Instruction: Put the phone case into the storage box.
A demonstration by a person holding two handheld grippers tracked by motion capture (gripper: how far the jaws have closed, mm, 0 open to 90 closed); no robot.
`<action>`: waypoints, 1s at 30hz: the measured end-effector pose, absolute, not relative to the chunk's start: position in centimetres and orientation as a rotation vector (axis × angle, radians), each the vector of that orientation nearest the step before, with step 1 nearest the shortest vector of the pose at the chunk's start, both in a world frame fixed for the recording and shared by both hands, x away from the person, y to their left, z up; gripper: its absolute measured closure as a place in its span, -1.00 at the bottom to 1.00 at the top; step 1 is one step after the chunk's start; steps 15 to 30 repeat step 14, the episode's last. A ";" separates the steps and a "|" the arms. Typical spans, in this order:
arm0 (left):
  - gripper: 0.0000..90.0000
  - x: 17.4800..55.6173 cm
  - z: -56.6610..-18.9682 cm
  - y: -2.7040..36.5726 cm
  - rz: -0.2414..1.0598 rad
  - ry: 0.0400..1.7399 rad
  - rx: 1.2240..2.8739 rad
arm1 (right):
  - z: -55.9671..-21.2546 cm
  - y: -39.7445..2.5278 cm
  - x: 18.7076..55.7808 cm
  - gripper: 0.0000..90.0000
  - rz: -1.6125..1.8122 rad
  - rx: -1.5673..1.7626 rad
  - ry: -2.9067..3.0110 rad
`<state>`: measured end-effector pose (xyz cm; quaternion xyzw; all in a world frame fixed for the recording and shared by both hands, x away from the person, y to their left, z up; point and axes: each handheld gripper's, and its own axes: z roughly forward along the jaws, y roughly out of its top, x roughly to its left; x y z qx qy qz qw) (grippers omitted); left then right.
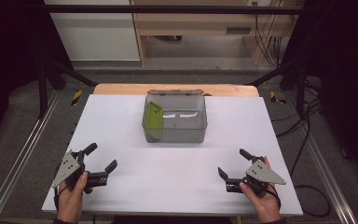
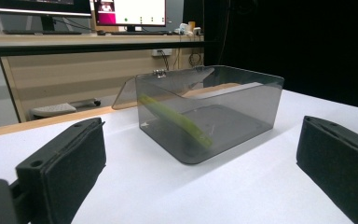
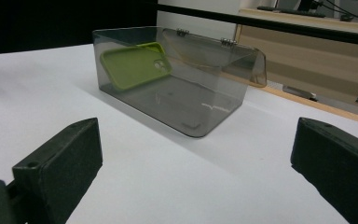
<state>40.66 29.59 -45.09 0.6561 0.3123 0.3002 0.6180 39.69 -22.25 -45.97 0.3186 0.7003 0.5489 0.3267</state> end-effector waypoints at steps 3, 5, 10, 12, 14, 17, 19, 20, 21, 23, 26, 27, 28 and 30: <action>-0.97 40.3 -45.6 29.4 0.687 0.712 1.515 | -46.0 -22.3 39.7 -0.95 1.438 0.837 1.831; -0.97 40.0 -45.8 29.4 0.683 0.714 1.508 | -46.0 -22.3 39.7 -0.95 1.441 0.842 1.830; -0.97 39.6 -45.8 29.1 0.697 0.702 1.495 | -46.0 -22.5 39.8 -0.94 1.460 0.855 1.815; -0.97 39.5 -45.9 28.9 0.693 0.703 1.490 | -46.0 -22.7 39.8 -0.94 1.470 0.867 1.801; -0.97 39.5 -45.8 28.8 0.697 0.701 1.489 | -46.1 -22.9 39.9 -0.94 1.481 0.884 1.780; -0.97 39.5 -45.8 28.8 0.697 0.701 1.489 | -46.1 -22.9 39.9 -0.94 1.481 0.884 1.780; -0.97 39.5 -45.8 28.8 0.697 0.701 1.489 | -46.1 -22.9 39.9 -0.94 1.481 0.884 1.780; -0.97 39.5 -45.8 28.8 0.697 0.701 1.489 | -46.1 -22.9 39.9 -0.94 1.481 0.884 1.780; -0.97 39.5 -45.8 28.8 0.697 0.701 1.489 | -46.1 -22.9 39.9 -0.94 1.481 0.884 1.780; -0.97 39.5 -45.8 28.8 0.697 0.701 1.489 | -46.1 -22.9 39.9 -0.94 1.481 0.884 1.780; -0.97 39.5 -45.8 28.8 0.697 0.701 1.489 | -46.1 -22.9 39.9 -0.94 1.481 0.884 1.780; -0.97 39.5 -45.8 28.8 0.697 0.701 1.489 | -46.1 -22.9 39.9 -0.94 1.481 0.884 1.780; -0.97 39.5 -45.8 28.8 0.697 0.701 1.489 | -46.1 -22.9 39.9 -0.94 1.481 0.884 1.780; -0.97 39.5 -45.8 28.8 0.697 0.701 1.489 | -46.1 -22.9 39.9 -0.94 1.481 0.884 1.780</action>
